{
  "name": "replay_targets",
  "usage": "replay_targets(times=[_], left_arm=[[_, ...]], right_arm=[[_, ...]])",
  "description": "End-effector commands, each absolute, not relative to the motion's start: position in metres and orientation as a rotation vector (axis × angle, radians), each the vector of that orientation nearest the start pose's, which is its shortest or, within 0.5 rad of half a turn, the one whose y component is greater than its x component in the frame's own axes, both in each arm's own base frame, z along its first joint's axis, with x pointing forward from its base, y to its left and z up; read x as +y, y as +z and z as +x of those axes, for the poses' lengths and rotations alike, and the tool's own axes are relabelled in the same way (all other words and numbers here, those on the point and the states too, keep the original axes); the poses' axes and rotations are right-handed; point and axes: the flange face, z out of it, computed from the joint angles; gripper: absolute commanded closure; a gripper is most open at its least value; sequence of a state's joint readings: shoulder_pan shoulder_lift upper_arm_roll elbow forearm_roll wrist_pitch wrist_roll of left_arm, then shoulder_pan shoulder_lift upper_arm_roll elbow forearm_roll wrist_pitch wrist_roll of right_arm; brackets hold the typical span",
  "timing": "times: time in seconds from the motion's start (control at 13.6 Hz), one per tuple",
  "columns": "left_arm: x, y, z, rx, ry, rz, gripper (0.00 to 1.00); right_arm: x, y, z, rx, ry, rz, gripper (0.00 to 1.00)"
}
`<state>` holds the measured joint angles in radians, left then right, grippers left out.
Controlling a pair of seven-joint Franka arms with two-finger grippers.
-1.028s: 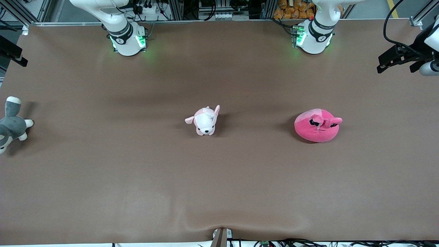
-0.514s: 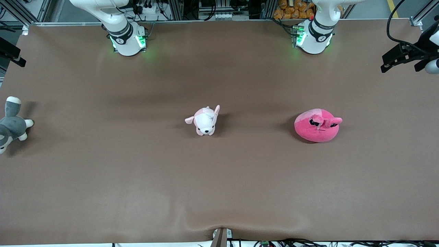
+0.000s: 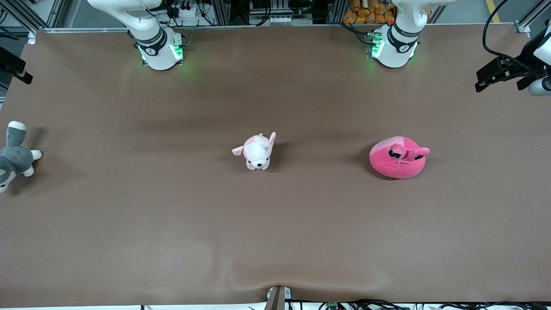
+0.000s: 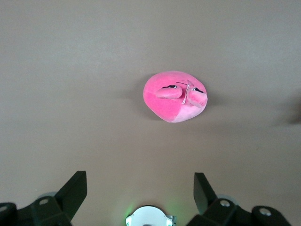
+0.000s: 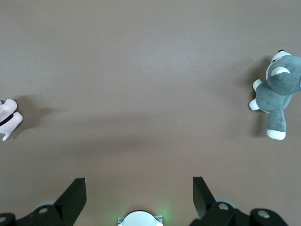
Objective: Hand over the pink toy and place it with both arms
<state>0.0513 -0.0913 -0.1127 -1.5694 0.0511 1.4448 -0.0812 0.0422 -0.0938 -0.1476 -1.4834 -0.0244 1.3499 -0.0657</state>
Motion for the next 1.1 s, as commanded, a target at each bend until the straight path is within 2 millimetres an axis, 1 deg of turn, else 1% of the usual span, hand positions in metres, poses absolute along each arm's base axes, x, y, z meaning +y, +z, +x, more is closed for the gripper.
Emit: replay_targets(times=[0.0, 0.22, 0.81, 1.03], left_arm=[[-0.031, 0.665, 0.514, -0.058, 0.031, -3.082, 0.0], [-0.032, 0.654, 0.517, -0.06, 0.043, -3.113, 0.0], [-0.028, 0.649, 0.517, -0.067, 0.056, -3.116, 0.0], [-0.021, 0.649, 0.514, -0.065, 0.065, -3.111, 0.0]], right_arm=[[-0.062, 0.698, 0.497, 0.09, 0.073, -3.164, 0.0], [-0.062, 0.698, 0.497, 0.093, 0.073, -3.164, 0.0], [-0.064, 0.697, 0.497, 0.1, 0.075, -3.164, 0.0], [-0.064, 0.697, 0.497, 0.1, 0.075, -3.164, 0.0]])
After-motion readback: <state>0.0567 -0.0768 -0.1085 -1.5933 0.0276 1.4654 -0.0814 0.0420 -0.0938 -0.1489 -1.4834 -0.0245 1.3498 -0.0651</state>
